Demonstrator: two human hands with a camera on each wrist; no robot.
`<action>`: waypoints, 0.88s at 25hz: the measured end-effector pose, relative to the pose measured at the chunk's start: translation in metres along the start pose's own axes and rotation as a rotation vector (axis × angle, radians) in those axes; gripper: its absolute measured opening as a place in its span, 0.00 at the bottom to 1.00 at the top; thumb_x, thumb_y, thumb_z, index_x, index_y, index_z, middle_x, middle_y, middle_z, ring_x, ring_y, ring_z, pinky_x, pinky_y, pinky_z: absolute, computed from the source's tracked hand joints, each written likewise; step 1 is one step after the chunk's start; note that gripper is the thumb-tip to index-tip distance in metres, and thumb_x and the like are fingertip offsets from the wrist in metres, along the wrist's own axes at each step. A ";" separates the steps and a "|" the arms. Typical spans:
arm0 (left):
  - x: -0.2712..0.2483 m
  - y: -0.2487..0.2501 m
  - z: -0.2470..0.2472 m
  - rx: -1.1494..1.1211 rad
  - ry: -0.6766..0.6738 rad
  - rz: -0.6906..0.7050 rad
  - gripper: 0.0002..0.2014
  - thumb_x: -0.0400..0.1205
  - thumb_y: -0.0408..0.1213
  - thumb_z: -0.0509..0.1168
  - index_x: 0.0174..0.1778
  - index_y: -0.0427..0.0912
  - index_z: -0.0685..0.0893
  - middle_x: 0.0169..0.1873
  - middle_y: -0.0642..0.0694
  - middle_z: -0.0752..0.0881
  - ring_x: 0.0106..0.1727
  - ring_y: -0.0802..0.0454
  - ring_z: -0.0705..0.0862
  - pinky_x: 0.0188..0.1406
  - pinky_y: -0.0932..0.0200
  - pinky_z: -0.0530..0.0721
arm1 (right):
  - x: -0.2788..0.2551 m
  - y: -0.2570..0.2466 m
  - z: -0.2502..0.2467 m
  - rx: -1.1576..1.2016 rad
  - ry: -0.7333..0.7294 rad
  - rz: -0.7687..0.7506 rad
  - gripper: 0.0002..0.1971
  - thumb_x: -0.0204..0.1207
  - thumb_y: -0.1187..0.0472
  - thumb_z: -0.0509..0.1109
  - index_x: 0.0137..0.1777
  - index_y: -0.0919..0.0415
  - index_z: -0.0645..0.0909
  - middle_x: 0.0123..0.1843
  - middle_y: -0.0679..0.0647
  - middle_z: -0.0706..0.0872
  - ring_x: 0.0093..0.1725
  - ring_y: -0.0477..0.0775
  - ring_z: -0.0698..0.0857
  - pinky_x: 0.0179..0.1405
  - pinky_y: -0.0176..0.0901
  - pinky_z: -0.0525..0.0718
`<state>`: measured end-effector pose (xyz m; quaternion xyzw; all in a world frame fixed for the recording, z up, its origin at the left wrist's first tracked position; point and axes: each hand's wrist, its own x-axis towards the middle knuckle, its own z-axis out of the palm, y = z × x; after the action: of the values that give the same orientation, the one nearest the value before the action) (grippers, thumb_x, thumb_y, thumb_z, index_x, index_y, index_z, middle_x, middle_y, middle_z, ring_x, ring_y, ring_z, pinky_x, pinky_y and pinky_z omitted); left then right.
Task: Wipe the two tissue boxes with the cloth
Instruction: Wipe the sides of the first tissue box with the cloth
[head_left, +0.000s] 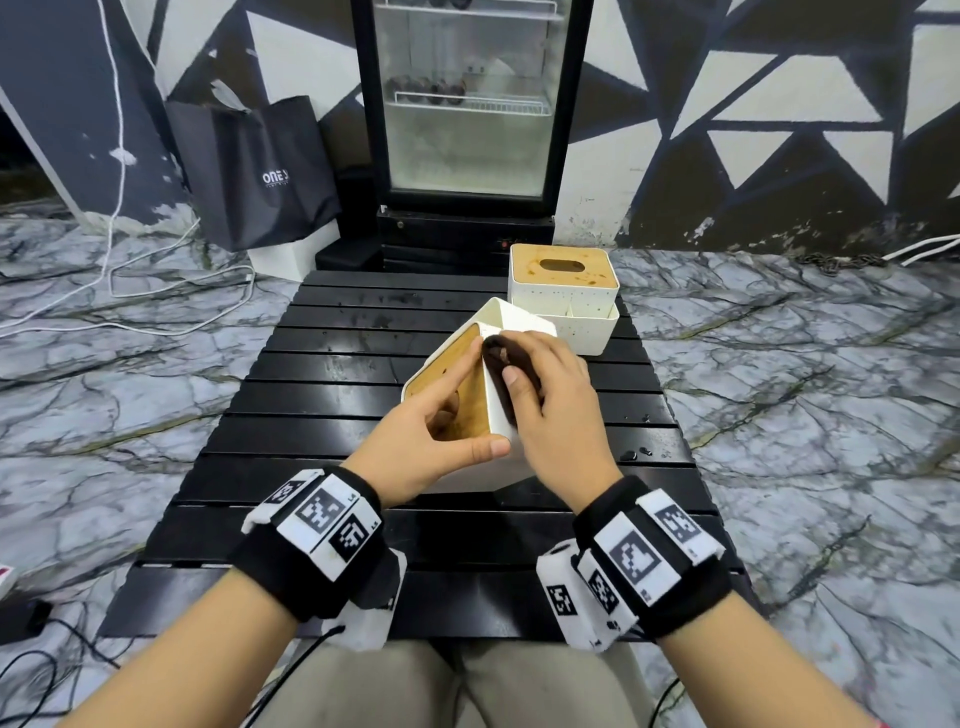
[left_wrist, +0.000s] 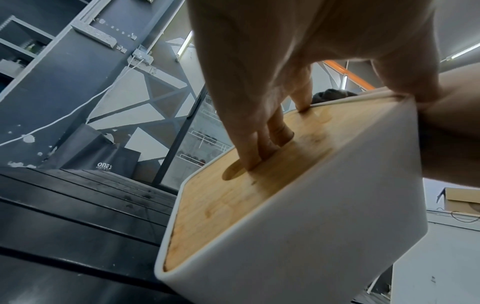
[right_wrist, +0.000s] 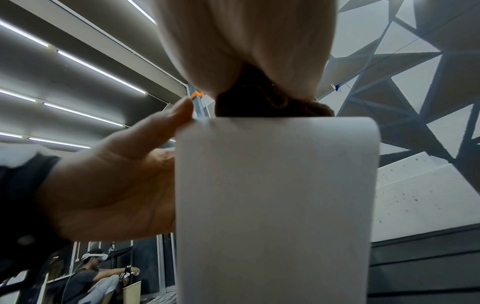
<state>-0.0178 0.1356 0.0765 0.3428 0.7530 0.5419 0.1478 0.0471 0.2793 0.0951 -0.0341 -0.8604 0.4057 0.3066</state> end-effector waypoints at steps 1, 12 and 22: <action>0.000 0.000 0.000 -0.004 -0.001 0.005 0.44 0.62 0.60 0.74 0.70 0.84 0.55 0.44 0.42 0.78 0.46 0.51 0.78 0.58 0.60 0.79 | -0.005 0.000 -0.001 0.001 -0.006 0.000 0.18 0.77 0.59 0.57 0.66 0.56 0.76 0.64 0.51 0.78 0.63 0.48 0.70 0.64 0.37 0.65; -0.003 0.000 -0.006 -0.043 -0.006 -0.010 0.44 0.62 0.58 0.73 0.72 0.80 0.57 0.51 0.46 0.80 0.55 0.55 0.79 0.69 0.59 0.75 | -0.032 0.022 -0.014 -0.018 -0.034 -0.049 0.18 0.78 0.54 0.56 0.65 0.54 0.77 0.62 0.43 0.76 0.62 0.39 0.66 0.64 0.19 0.58; -0.004 0.003 -0.009 -0.120 -0.016 -0.010 0.43 0.63 0.55 0.73 0.71 0.80 0.58 0.48 0.53 0.84 0.52 0.58 0.83 0.57 0.69 0.78 | -0.036 0.013 -0.003 -0.031 -0.049 -0.122 0.18 0.78 0.56 0.56 0.67 0.54 0.75 0.63 0.47 0.77 0.65 0.44 0.68 0.68 0.26 0.61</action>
<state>-0.0187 0.1272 0.0820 0.3337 0.7196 0.5827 0.1768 0.0754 0.2794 0.0693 0.0235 -0.8744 0.3735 0.3090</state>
